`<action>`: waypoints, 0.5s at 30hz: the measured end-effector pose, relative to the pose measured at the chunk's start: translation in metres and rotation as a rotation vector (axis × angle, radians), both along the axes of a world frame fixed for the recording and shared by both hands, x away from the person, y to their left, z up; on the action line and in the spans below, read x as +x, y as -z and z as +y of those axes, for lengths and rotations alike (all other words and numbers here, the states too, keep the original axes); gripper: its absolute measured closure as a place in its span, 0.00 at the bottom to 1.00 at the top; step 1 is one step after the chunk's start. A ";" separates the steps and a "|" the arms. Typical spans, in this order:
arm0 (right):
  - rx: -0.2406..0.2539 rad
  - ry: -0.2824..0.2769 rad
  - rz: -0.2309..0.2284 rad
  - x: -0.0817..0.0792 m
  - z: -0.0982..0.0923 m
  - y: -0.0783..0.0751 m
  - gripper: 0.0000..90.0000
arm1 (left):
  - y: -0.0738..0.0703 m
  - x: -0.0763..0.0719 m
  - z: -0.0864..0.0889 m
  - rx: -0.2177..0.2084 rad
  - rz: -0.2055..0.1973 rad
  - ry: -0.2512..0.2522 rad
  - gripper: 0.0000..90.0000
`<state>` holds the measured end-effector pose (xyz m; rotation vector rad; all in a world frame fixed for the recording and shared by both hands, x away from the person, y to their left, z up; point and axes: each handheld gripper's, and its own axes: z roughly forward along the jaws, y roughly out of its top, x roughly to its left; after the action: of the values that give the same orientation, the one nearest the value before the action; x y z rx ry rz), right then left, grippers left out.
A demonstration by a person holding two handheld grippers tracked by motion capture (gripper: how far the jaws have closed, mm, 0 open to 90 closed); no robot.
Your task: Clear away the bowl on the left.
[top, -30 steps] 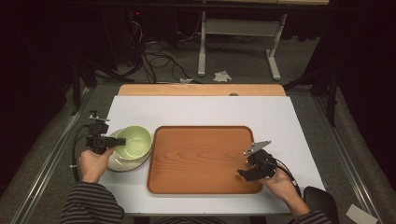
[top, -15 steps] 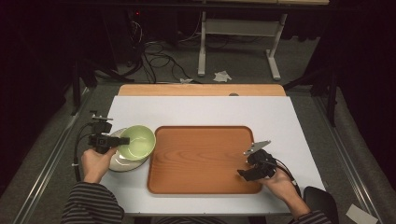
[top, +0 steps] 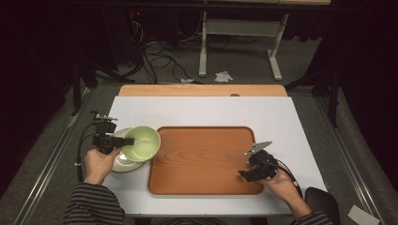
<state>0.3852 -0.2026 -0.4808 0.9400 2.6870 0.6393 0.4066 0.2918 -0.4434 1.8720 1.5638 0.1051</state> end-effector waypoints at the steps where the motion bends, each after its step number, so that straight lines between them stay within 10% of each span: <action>1: 0.000 0.000 0.000 0.000 0.000 0.000 0.40 | -0.001 0.000 -0.001 0.000 -0.003 0.002 0.93; 15: -0.003 -0.003 0.003 0.000 0.001 0.001 0.40 | -0.010 0.000 -0.029 -0.018 -0.020 0.097 0.93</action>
<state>0.3855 -0.2020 -0.4814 0.9367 2.6913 0.6342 0.4070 0.2625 -0.4336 1.9233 1.4538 0.0660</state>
